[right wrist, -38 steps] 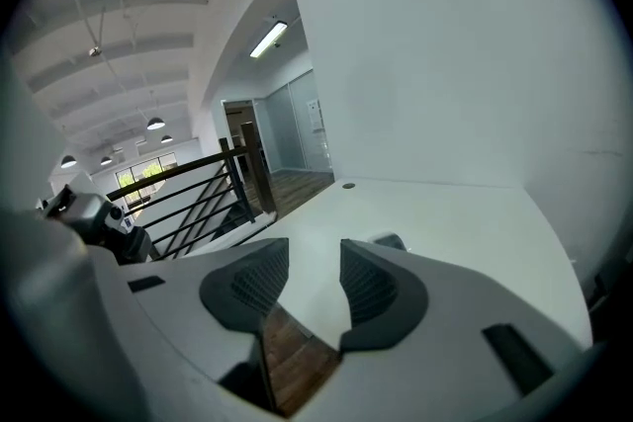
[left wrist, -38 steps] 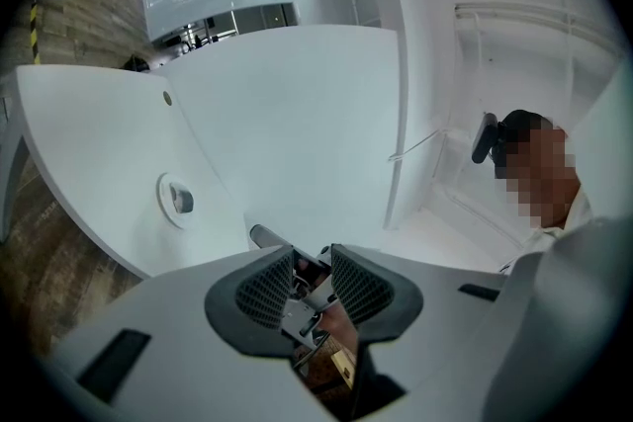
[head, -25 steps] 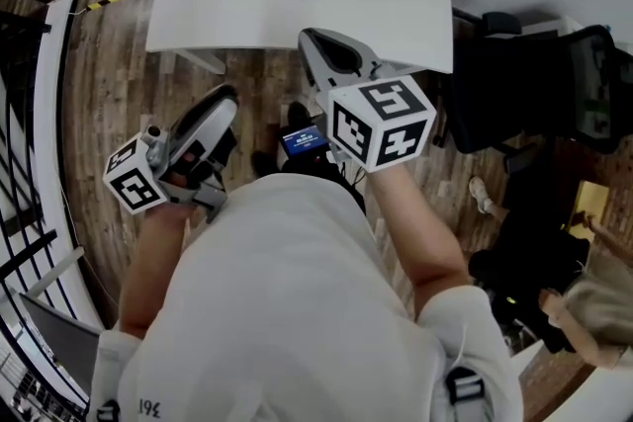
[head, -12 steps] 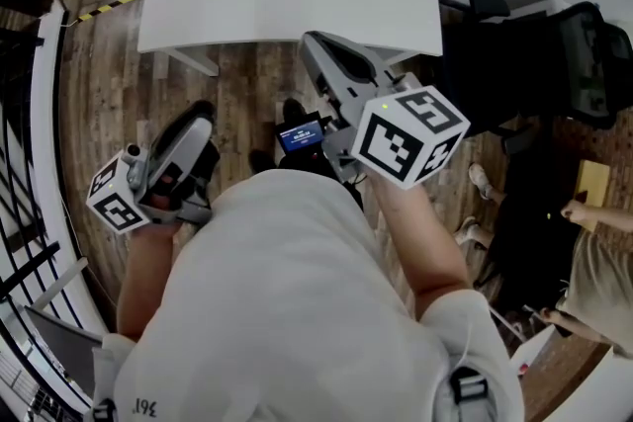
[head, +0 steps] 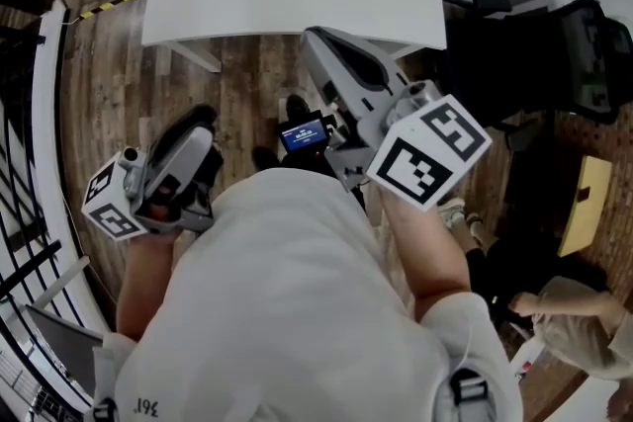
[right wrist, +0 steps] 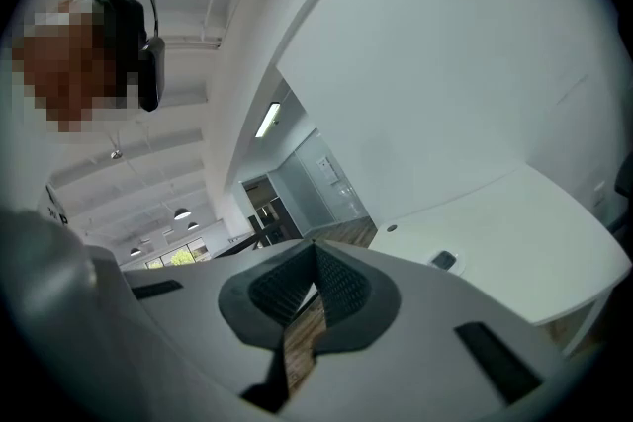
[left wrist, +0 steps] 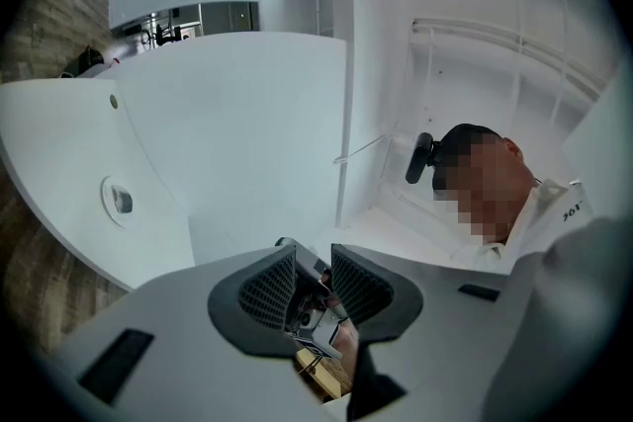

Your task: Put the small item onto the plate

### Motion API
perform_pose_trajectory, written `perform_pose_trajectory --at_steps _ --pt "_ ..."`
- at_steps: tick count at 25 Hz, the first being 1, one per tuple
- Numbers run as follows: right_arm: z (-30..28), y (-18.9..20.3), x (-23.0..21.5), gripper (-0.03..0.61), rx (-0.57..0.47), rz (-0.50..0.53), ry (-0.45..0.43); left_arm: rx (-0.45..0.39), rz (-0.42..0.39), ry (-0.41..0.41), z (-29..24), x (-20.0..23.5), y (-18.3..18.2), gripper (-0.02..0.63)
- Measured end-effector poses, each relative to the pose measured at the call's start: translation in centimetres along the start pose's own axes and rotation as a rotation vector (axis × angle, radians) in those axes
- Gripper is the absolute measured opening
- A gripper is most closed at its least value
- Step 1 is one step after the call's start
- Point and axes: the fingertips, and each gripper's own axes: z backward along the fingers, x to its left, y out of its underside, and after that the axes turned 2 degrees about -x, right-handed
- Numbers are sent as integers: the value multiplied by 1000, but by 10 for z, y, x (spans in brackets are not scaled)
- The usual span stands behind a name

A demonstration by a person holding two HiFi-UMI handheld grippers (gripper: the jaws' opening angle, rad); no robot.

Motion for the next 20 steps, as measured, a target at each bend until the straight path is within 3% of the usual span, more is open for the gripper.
perform_pose_trajectory --at_steps 4,20 --pt "1 2 5 0 0 52 14 -6 4 0 6 -3 3 105" --pt "-5 9 14 0 6 72 26 18 39 21 14 -5 9 105"
